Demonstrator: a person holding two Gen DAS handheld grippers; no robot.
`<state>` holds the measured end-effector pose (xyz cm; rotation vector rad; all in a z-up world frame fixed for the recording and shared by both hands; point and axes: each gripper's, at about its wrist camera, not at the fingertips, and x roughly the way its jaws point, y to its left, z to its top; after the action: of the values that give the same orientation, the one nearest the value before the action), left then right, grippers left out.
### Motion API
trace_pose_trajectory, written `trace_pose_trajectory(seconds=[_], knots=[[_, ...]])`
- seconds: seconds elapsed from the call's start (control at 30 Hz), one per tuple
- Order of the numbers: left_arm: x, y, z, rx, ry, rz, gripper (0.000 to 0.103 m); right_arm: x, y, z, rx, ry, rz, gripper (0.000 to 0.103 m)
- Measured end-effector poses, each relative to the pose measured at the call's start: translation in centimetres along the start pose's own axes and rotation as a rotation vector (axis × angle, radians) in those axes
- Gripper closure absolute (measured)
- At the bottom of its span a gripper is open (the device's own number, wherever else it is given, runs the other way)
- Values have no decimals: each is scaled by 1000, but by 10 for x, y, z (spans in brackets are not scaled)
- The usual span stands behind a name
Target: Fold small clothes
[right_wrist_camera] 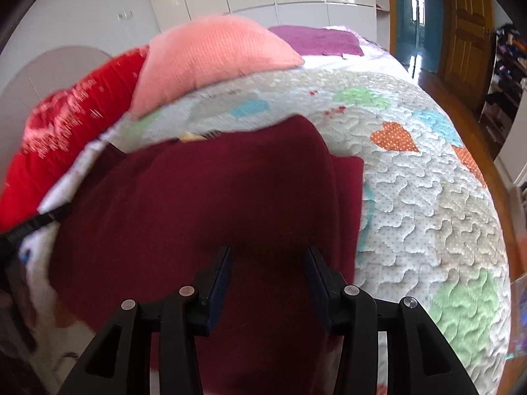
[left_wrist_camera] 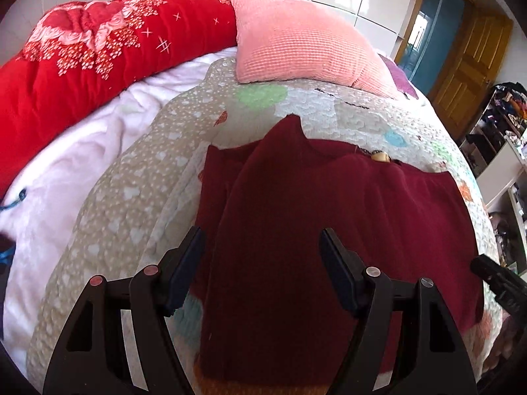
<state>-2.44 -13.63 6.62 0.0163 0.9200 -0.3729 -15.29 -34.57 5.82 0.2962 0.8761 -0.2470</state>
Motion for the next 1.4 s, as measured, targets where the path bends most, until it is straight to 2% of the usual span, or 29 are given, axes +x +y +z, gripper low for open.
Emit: trace_pose_trajectory(seconds=[0.17, 0.3, 0.33, 0.37, 0.4, 0.43, 0.53, 0.73, 0.87, 1.03, 1.17, 1.27, 1.4], knots=[[-6, 10, -20, -30, 25, -6, 31, -26, 6, -15, -23, -42, -12, 58], [-1, 17, -39, -50, 52, 10, 31, -17, -6, -37, -3, 5, -68, 57], [5, 19, -45, -57, 83, 16, 31, -10, -11, -42, 12, 32, -83, 55], [12, 21, -51, -74, 116, 10, 30, -1, -17, -46, 34, 59, -83, 48], [12, 24, -56, -98, 103, -1, 30, 2, -21, -48, 52, 56, -89, 43], [10, 25, -57, -104, 89, -3, 30, 3, -25, -48, 79, 64, -76, 43], [2, 25, -59, -103, 111, 1, 30, -9, -25, -44, 111, 72, -68, 44], [-24, 26, -63, -120, 76, 23, 30, -60, -1, -47, 28, -31, -22, 44], [-22, 29, -64, -119, 57, 31, 30, -75, 20, -46, -3, -45, 40, 44], [-3, 38, -55, -136, 55, 26, 30, -48, 50, -35, -57, -11, 79, 44], [5, 47, -51, -149, 38, -15, 30, -11, 74, -17, -30, 35, 145, 44], [9, 48, -50, -141, 21, -37, 30, 12, 95, -1, -8, 62, 197, 44], [11, 47, -52, -124, -6, -45, 29, 34, 135, 30, -38, 70, 245, 43]])
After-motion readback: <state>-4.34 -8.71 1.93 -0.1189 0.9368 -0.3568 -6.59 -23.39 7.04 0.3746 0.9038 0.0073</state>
